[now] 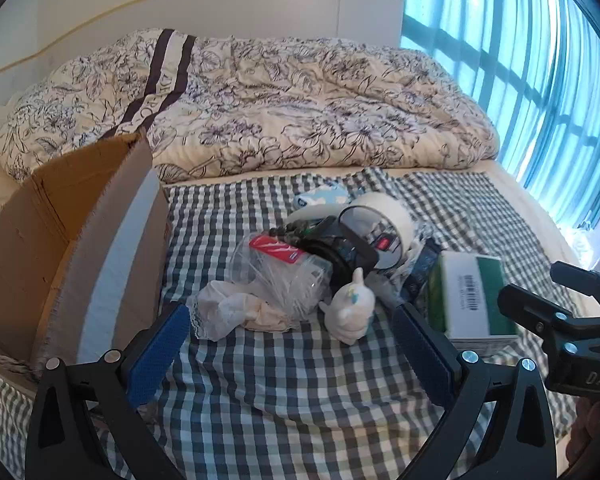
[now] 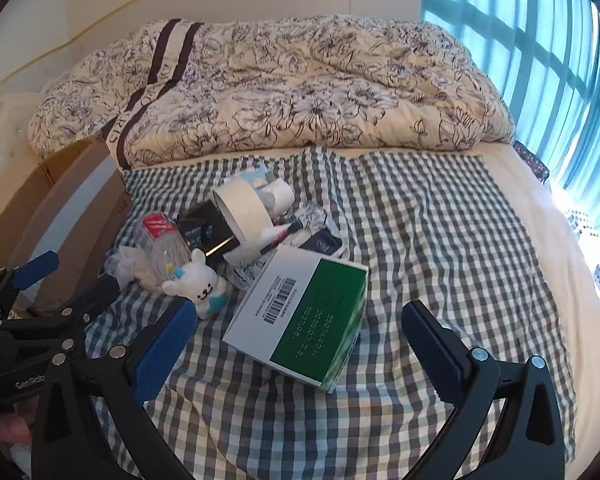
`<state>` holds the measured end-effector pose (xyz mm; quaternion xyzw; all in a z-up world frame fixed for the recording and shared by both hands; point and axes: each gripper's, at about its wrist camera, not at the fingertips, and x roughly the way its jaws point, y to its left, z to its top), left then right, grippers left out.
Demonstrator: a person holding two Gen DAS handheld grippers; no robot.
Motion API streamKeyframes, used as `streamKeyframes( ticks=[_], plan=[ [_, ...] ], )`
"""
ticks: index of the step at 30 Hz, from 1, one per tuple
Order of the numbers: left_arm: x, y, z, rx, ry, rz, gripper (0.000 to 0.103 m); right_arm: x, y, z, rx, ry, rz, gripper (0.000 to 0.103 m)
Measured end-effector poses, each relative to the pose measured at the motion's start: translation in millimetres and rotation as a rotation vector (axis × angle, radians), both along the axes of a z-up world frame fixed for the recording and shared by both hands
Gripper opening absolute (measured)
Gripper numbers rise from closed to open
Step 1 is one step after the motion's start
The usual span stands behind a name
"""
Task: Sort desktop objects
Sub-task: 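Grasp the white tissue with the left gripper while the right gripper grasps the green-white box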
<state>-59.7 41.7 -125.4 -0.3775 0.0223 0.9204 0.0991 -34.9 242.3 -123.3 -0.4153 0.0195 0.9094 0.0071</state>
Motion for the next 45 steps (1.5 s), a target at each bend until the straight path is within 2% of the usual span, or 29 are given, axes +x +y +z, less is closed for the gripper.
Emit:
streamKeyframes(
  ticks=[7, 20, 24, 26, 28, 30, 36, 38, 39, 41, 42, 45],
  plan=[
    [-13.8, -13.0, -24.9, -0.017, -0.025, 0.050, 0.103, -6.6, -8.6, -18.4, 0.001, -0.029, 0.008, 0.103],
    [-39.6, -10.1, -58.0, -0.053, -0.013, 0.060, 0.101, -16.7, -8.9, -46.2, -0.013, -0.074, -0.001, 0.103],
    [-52.8, -14.9, -72.1, -0.035, -0.051, 0.055, 0.091, -19.5, -8.4, -48.5, -0.020, -0.078, -0.001, 0.103],
    [-57.3, -18.6, -77.1, -0.018, -0.065, 0.052, 0.083, -21.0, -8.6, -48.5, -0.022, -0.077, 0.003, 0.103],
    [-61.4, -20.0, -83.2, -0.036, -0.080, 0.049, 0.065, -22.3, -9.0, -48.9, -0.026, -0.077, 0.006, 0.103],
    [-65.2, -21.4, -89.6, -0.039, -0.097, 0.041, 0.061, -23.6, -8.7, -50.4, -0.031, -0.080, 0.008, 0.103],
    [-69.5, -13.9, -93.4, -0.049, -0.088, 0.015, 0.060, -27.2, -11.0, -55.0, -0.016, -0.090, 0.008, 0.103],
    [-71.5, -9.2, -94.5, -0.056, -0.087, 0.003, 0.055, -29.6, -11.6, -58.8, 0.002, -0.096, 0.002, 0.103],
    [-72.8, -7.1, -95.1, -0.060, -0.086, -0.002, 0.048, -31.4, -11.8, -61.4, 0.014, -0.102, -0.005, 0.103],
    [-74.7, -3.0, -96.9, -0.071, -0.087, -0.012, 0.042, -34.2, -11.3, -66.0, 0.026, -0.111, -0.016, 0.103],
    [-75.6, -1.4, -97.6, -0.072, -0.089, -0.019, 0.034, -35.5, -11.0, -67.7, 0.029, -0.113, -0.021, 0.103],
    [-74.4, 0.1, -96.4, -0.068, -0.084, -0.033, 0.025, -39.5, -10.4, -72.1, 0.037, -0.118, -0.031, 0.103]
  ],
)
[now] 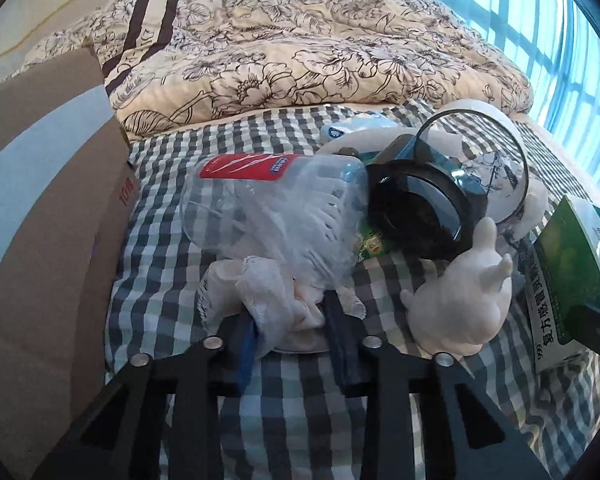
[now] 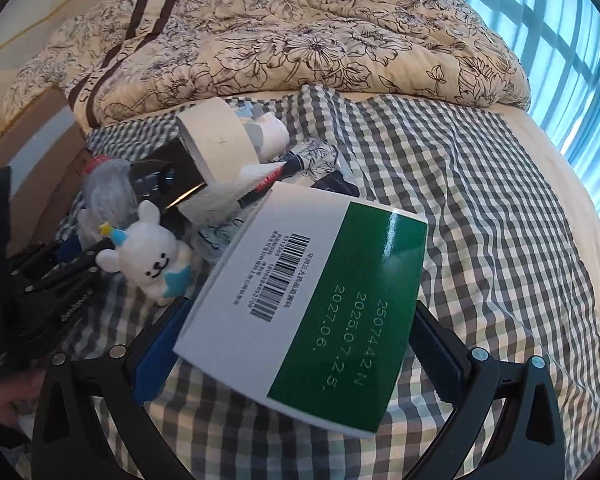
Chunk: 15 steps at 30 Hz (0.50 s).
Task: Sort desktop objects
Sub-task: 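Grasp the white tissue with the left gripper while the right gripper grasps the green-white box, then lift the tissue and the green-white box and carry both toward the cardboard box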
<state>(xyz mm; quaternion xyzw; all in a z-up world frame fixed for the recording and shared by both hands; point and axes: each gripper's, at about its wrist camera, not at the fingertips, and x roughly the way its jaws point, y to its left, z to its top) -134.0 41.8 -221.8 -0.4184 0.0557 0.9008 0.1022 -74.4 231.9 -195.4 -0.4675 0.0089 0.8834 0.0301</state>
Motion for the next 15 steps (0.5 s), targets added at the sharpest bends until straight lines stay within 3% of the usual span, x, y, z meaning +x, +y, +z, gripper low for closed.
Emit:
streamKeyframes(
  ticks=[9, 15],
  plan=[
    [2.8, -8.2, 9.4, 0.043, -0.008, 0.003, 0.020, -4.6, -1.6, -11.6, 0.046, -0.010, -0.009, 0.103],
    [10.5, -8.8, 18.6, 0.045, 0.009, -0.001, 0.018, -3.7, 1.2, -9.1, 0.007, 0.011, -0.024, 0.101]
  ],
)
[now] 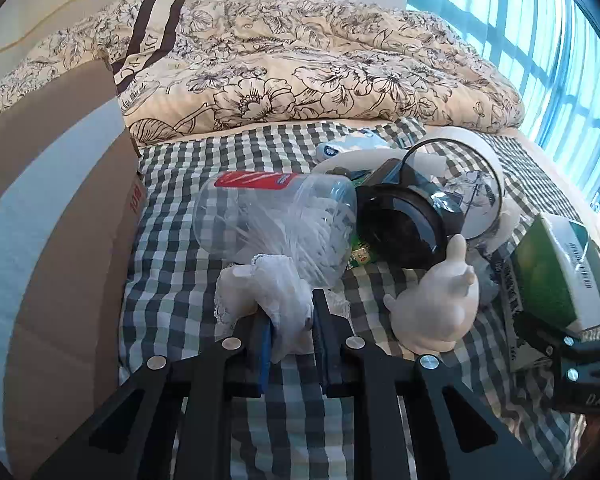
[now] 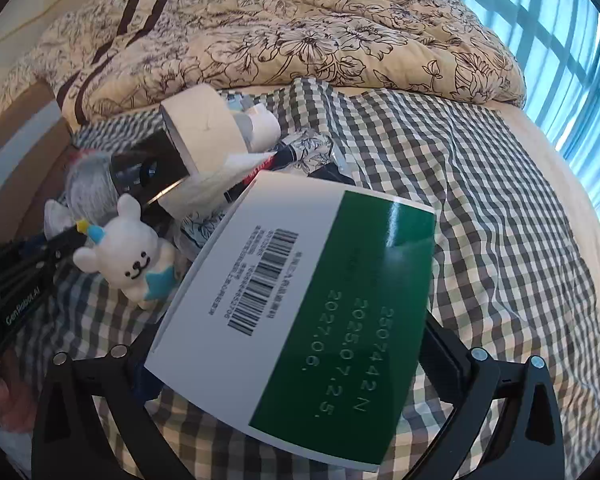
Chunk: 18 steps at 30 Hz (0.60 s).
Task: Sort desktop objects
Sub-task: 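Lift the tissue and the green-white box and carry both toward the cardboard box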
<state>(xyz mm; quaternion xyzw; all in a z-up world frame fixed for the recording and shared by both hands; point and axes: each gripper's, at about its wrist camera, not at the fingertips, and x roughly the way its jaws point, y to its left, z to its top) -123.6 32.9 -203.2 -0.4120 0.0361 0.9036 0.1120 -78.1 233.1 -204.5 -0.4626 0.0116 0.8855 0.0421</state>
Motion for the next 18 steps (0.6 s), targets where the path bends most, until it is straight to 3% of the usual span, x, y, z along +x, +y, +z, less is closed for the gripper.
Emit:
streamKeyframes(
  ticks=[6, 18],
  plan=[
    [4.8, -3.7, 10.7, 0.021, -0.011, 0.010, 0.018, 2.9, -0.4, 2.5, -0.021, 0.007, 0.000, 0.097],
    [26.6, -0.7, 39.2, 0.009, 0.056, -0.021, 0.018, 20.2, 3.2, 22.8, -0.053, 0.061, -0.021, 0.086]
  ],
)
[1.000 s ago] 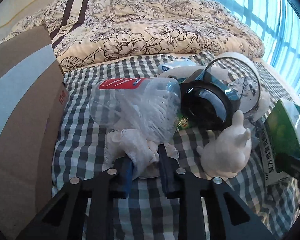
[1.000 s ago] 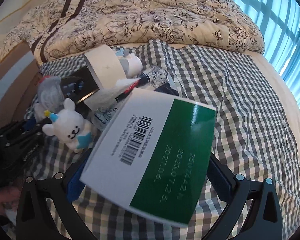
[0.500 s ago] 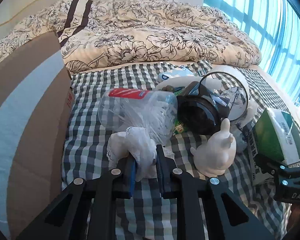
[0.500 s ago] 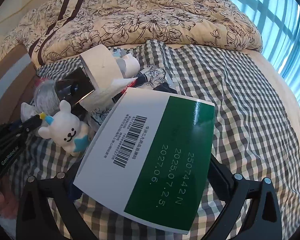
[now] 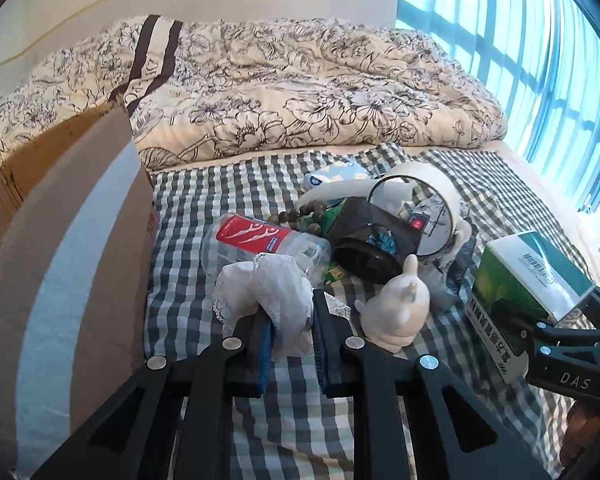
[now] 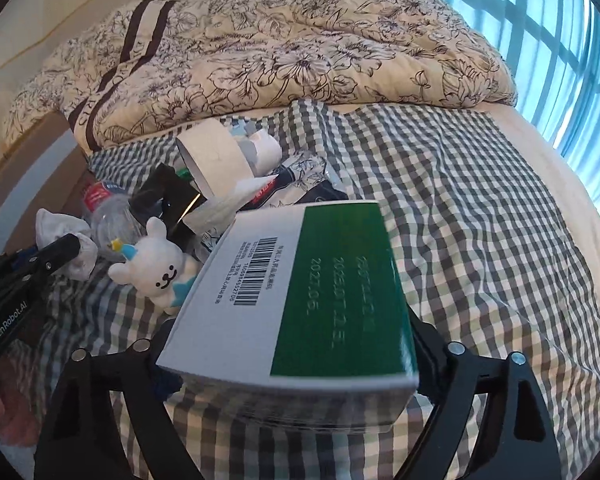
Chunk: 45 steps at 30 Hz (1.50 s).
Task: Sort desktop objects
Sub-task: 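Lift the tissue and the green-white box and carry both toward the cardboard box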
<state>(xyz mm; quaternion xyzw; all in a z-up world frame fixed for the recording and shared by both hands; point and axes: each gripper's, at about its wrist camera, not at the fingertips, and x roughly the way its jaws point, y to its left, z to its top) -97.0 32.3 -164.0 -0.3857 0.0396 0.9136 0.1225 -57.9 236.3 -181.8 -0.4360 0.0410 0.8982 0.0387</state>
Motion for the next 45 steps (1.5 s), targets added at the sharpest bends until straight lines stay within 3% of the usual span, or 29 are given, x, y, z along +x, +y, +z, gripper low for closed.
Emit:
streamKeyframes(
  ticks=[20, 38, 45],
  plan=[
    [44.0, -1.2, 44.3, 0.003, 0.090, -0.045, 0.018, 46.6, 6.4, 56.0, -0.020, 0.150, -0.042, 0.082],
    [85.0, -23.7, 107.8, 0.054, 0.189, -0.056, 0.018, 100.5, -12.7, 131.0, -0.017, 0.325, -0.041, 0.082],
    [97.3, -27.8, 128.9, 0.038, 0.230, -0.036, 0.018, 113.8, -20.0, 151.9, -0.023, 0.377, -0.014, 0.082]
  ],
)
